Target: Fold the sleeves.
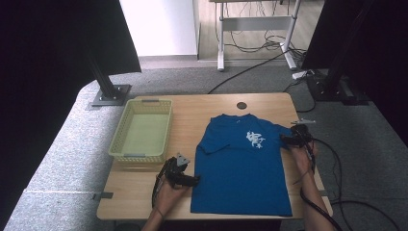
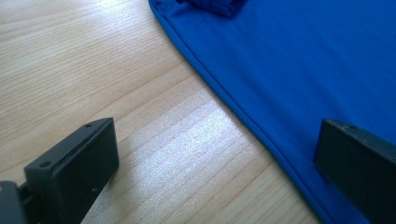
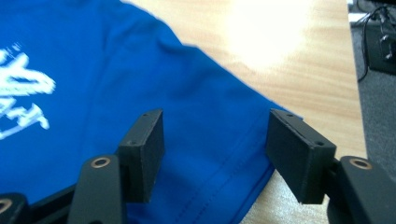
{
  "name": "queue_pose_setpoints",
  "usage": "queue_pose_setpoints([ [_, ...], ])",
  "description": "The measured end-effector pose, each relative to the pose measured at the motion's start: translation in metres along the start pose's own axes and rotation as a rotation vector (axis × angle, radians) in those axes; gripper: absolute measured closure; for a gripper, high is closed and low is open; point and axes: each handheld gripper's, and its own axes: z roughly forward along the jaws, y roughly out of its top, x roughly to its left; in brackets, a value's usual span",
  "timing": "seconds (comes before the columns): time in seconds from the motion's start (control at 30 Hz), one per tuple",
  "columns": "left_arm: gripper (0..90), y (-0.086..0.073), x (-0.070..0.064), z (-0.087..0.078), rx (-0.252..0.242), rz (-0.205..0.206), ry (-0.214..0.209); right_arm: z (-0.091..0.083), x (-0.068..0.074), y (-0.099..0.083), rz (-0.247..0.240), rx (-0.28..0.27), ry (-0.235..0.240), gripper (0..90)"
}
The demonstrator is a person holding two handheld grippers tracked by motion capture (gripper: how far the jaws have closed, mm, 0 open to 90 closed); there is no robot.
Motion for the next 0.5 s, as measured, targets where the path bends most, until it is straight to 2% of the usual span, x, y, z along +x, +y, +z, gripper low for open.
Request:
queue_pose_setpoints([
  [0.03, 0.0, 0.000, 0.000, 0.000, -0.001, 0.000, 0.000, 0.000, -0.001, -0.001, 0.011, -0.010, 0.009, 39.0],
  [0.1, 0.0, 0.000, 0.000, 0.000, -0.001, 0.000, 0.000, -0.001, -0.001, -0.002, 0.018, -0.019, 0.008, 48.0],
  [0.27, 0.0, 0.000, 0.000, 0.000, -0.001, -0.001, 0.000, -0.005, 0.007, -0.003, 0.006, -0.018, 0.041, 83.6],
  [0.43, 0.0, 0.000, 0.000, 0.000, -0.001, -0.001, 0.000, -0.006, 0.011, -0.001, -0.020, -0.008, 0.034, 86.7],
  [0.5, 0.0, 0.000, 0.000, 0.000, -0.001, -0.001, 0.000, -0.010, 0.013, 0.001, -0.038, -0.030, 0.027, 86.7],
])
